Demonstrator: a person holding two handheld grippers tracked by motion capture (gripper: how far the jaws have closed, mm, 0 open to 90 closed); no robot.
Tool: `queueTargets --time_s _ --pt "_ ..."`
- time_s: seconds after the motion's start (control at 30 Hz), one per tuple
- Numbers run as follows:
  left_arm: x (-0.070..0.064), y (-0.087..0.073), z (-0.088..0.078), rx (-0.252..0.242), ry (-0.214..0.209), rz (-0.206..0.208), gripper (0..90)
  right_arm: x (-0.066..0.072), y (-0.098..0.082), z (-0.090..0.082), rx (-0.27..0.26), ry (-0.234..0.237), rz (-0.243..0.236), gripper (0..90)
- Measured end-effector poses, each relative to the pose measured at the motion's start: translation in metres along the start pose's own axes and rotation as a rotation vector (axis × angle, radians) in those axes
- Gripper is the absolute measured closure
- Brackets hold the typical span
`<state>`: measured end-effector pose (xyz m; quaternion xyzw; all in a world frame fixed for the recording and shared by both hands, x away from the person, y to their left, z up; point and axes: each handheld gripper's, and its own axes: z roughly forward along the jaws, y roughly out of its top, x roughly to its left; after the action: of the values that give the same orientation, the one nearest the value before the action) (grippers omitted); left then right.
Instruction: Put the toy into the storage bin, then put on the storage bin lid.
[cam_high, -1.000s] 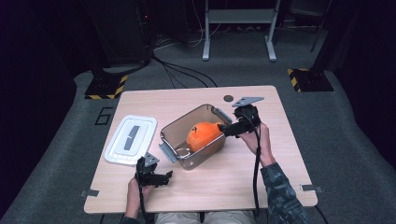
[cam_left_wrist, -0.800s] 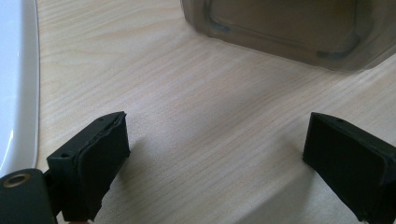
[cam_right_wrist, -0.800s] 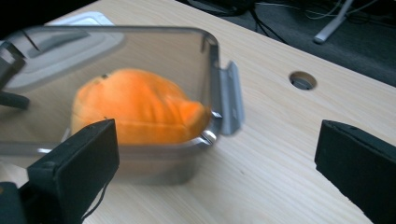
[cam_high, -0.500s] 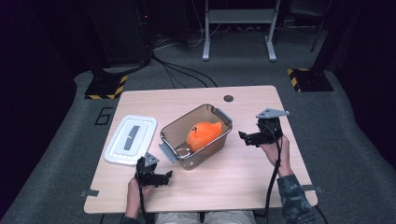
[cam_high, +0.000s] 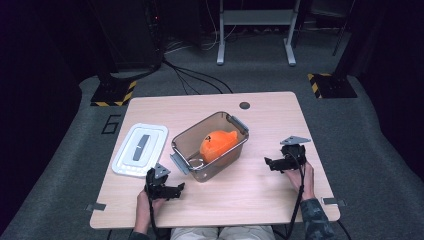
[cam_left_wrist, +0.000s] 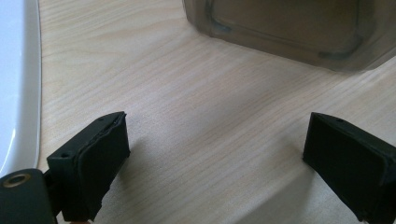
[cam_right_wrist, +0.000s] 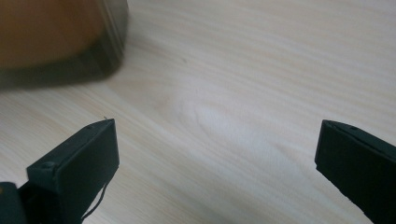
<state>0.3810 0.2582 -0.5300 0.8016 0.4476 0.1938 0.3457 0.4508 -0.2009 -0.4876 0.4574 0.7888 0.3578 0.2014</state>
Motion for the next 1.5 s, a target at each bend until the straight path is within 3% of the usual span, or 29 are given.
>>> queueTargets --time_s 0.2,0.43,0.73,0.77,1.03,1.27,1.37,1.5 --pt "0.0 0.0 0.0 -0.001 0.0 0.0 6.7 -0.006 -0.018 0.017 0.026 0.02 0.038 0.0" --pt "0.0 0.0 0.0 -0.002 0.004 -0.001 6.7 -0.008 -0.026 0.029 0.067 -0.01 0.015 0.0" --pt "0.0 0.0 0.0 0.001 0.006 -0.003 6.6 -0.006 -0.027 0.029 0.063 -0.033 0.029 0.0" --pt "0.0 0.0 0.0 0.001 0.008 -0.005 6.6 -0.008 -0.028 0.029 0.059 -0.031 0.011 0.0" --pt "-0.004 0.0 0.0 0.007 0.038 -0.036 6.7 -0.007 -0.028 0.029 0.054 -0.026 0.014 0.0" --pt "-0.001 -0.001 -0.001 0.004 0.024 -0.026 6.3 -0.007 -0.029 0.029 0.055 -0.027 0.012 0.0" --pt "0.001 -0.001 -0.004 0.023 0.04 -0.015 4.4 -0.007 -0.029 0.029 0.055 -0.026 0.012 0.0" --pt "0.006 0.001 -0.011 0.007 0.056 -0.005 4.1 -0.007 -0.028 0.029 0.055 -0.025 0.011 0.0"
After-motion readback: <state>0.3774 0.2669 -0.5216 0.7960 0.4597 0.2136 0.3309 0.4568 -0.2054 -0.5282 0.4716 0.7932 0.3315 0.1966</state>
